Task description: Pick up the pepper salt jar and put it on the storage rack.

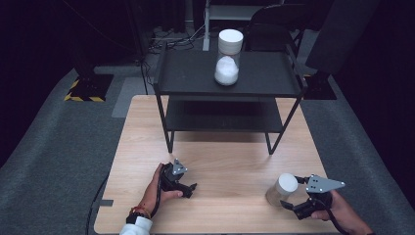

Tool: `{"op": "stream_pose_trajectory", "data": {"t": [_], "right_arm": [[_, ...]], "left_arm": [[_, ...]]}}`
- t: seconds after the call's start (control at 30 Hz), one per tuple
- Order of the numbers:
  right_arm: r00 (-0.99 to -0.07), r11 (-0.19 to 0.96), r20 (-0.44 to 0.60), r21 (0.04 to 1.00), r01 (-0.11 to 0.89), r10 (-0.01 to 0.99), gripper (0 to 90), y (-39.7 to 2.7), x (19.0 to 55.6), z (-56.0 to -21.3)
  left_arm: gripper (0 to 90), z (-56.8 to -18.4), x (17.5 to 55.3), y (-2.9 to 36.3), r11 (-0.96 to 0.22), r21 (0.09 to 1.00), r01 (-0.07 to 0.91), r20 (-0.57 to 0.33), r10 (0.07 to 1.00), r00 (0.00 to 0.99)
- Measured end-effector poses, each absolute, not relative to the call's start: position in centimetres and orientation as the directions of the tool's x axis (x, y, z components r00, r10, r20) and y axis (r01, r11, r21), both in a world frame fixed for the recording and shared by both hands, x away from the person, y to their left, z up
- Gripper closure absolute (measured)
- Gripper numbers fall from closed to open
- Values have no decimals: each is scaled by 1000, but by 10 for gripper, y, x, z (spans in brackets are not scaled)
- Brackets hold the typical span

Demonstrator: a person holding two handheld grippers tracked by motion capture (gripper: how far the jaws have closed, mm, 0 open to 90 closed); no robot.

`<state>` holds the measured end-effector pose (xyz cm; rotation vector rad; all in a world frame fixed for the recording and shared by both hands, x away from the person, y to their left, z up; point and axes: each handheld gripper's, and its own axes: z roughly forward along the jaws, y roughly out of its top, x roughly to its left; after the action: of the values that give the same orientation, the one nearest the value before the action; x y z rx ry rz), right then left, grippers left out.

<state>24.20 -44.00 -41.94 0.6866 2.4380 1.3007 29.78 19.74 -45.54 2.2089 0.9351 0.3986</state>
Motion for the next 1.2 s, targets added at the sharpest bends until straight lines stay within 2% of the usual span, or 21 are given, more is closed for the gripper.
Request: {"op": "stream_pose_trajectory", "data": {"t": [0.4,0.57,0.8,1.2], "right_arm": [[-846,432,1,860,274,534,94,-439,246,-421],[-844,397,24,875,277,536,185,-440,248,-424],[-849,395,2,885,248,528,326,-438,249,-424],[-844,402,-16,884,239,537,335,-435,247,-423]], "left_arm": [[4,-456,298,197,-498,703,507,11,721,693],[4,-456,298,197,-498,705,505,13,721,693],[4,-456,298,197,-498,704,506,12,721,693],[4,-456,298,197,-499,704,505,12,720,694]]}}
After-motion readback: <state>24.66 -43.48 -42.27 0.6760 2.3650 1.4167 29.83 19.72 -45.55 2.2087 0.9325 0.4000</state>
